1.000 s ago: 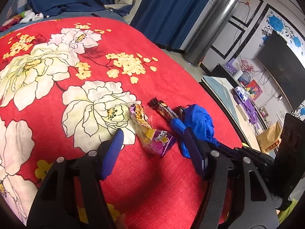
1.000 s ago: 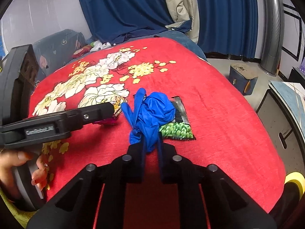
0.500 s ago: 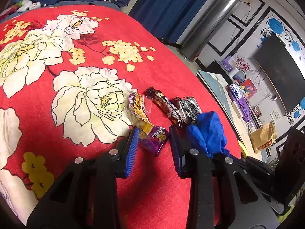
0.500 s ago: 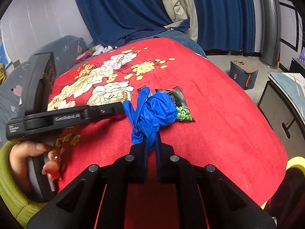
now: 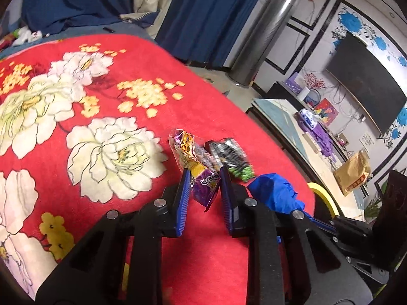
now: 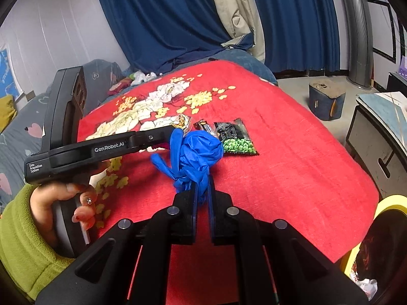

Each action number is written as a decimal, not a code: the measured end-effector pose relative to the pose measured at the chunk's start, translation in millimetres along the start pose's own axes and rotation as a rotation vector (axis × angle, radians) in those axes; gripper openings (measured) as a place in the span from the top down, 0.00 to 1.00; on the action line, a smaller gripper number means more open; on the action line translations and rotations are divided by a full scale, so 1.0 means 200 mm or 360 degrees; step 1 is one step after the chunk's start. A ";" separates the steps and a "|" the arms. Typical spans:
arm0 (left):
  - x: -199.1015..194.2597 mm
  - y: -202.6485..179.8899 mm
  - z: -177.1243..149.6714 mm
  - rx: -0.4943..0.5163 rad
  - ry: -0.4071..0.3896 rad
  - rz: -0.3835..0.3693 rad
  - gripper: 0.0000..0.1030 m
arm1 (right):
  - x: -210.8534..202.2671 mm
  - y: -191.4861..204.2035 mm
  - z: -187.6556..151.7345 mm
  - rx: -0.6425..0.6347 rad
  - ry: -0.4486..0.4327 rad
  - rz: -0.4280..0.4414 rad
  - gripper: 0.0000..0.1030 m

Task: Collect trash
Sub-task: 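Reach the left tool toward the purple snack wrapper while the right tool holds the blue glove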

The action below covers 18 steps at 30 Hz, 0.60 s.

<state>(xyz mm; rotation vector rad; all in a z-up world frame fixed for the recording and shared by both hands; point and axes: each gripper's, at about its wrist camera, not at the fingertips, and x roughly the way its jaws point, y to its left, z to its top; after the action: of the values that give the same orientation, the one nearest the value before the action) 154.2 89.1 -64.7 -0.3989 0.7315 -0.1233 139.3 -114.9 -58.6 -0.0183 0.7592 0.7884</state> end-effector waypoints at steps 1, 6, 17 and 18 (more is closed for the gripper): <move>-0.01 -0.02 0.00 0.0012 -0.0012 -0.0006 0.84 | -0.01 -0.01 0.00 0.0004 -0.0009 0.0001 0.93; -0.04 -0.09 0.01 0.0048 -0.0034 -0.0049 0.84 | -0.09 -0.03 0.01 0.0018 -0.0053 -0.0010 0.93; -0.07 -0.26 0.00 0.0145 -0.0058 -0.0148 0.84 | -0.28 -0.15 0.03 0.0056 -0.0146 -0.0099 0.94; -0.07 -0.29 0.00 0.0160 -0.0057 -0.0157 0.84 | -0.29 -0.16 0.02 0.0058 -0.0153 -0.0109 0.94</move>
<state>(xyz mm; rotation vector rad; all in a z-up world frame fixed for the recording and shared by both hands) 144.2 40.2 -33.3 -0.3401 0.6676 -0.2443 136.5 -174.0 -26.9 0.0259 0.6786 0.7053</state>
